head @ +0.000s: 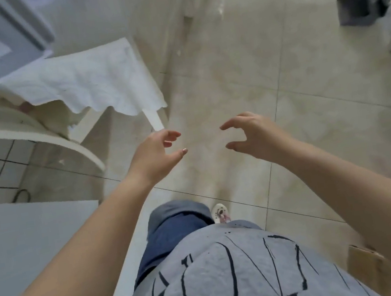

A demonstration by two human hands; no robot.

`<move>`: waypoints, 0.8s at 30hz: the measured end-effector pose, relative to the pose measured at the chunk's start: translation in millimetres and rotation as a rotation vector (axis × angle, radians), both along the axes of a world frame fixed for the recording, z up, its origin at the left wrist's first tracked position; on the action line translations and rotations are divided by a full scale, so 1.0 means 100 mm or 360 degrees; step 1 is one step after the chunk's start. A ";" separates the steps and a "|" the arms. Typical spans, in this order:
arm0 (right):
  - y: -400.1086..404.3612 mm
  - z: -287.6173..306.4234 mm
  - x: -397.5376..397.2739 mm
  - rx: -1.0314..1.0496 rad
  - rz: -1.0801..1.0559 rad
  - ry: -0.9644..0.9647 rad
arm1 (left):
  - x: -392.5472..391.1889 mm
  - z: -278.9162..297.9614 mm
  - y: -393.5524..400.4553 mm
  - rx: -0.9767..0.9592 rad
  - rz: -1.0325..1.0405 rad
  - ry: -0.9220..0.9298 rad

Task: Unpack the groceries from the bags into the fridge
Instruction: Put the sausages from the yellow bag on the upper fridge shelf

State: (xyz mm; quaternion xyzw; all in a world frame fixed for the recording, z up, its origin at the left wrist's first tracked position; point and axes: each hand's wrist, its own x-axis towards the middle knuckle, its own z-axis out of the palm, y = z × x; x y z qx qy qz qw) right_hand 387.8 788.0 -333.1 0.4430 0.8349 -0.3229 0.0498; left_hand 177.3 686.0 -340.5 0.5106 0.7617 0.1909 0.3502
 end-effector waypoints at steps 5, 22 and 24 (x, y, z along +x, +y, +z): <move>0.77 -0.08 0.04 -0.0002 -0.0069 0.0005 | 0.04 -0.09 0.91 -0.0016 -0.0046 -0.0055; 4.27 0.20 -1.24 0.0184 0.0101 0.0020 | -1.11 -0.02 4.39 0.0090 0.0068 -0.0004; 4.65 0.17 -1.43 0.0225 0.0197 -0.0003 | -1.24 -0.02 4.70 0.0102 0.0122 0.0039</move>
